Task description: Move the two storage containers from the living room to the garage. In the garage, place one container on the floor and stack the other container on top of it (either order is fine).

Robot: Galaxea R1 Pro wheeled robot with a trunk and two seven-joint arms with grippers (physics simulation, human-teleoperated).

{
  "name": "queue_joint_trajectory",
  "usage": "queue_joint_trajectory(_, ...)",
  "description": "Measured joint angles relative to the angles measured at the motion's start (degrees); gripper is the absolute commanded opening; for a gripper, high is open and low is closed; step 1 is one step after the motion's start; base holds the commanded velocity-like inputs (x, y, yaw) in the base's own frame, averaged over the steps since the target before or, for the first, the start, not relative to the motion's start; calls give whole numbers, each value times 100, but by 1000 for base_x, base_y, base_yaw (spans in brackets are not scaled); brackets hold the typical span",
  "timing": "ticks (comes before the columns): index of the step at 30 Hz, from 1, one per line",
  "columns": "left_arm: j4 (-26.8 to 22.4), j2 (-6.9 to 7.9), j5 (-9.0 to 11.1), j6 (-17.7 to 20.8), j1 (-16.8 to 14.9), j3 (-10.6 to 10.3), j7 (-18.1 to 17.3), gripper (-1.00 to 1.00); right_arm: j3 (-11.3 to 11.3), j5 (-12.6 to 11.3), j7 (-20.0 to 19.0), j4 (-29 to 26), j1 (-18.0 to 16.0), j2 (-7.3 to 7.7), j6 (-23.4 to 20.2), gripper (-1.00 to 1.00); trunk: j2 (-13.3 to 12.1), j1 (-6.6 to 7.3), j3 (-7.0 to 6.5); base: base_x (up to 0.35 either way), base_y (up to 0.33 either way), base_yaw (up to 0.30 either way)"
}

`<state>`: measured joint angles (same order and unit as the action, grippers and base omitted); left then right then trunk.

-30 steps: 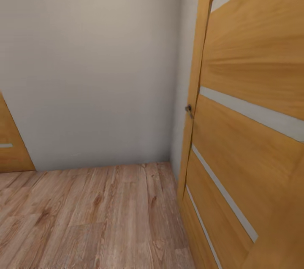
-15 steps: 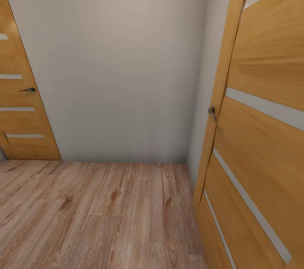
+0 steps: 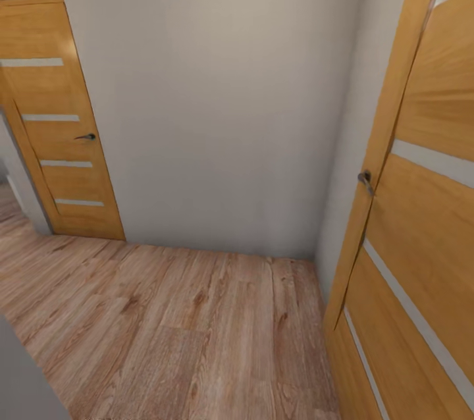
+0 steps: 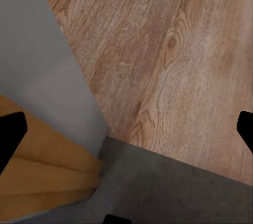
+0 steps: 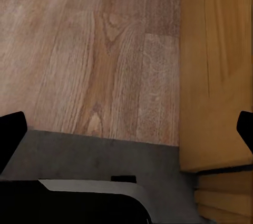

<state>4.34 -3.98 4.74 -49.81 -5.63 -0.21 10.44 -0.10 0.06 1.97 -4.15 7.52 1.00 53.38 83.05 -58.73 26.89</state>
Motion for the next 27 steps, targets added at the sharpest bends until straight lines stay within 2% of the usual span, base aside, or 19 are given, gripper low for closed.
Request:
queue_joint_trajectory(4,-8,-16,4,3,1,1,24,100,1,12,15,-36,0,40,55,100,0,0,0,0,0,20)
queue_joint_trajectory(10,-20,-28,27,17,1,-4,39,100,0,22,20,-551,0,73,84,100,0,0,0,0,0,-16)
queue_joint_trajectory(27,-26,-58,20,-21,1,13,35,100,22,24,-5,-671,0,67,48,100,0,0,0,0,0,-237)
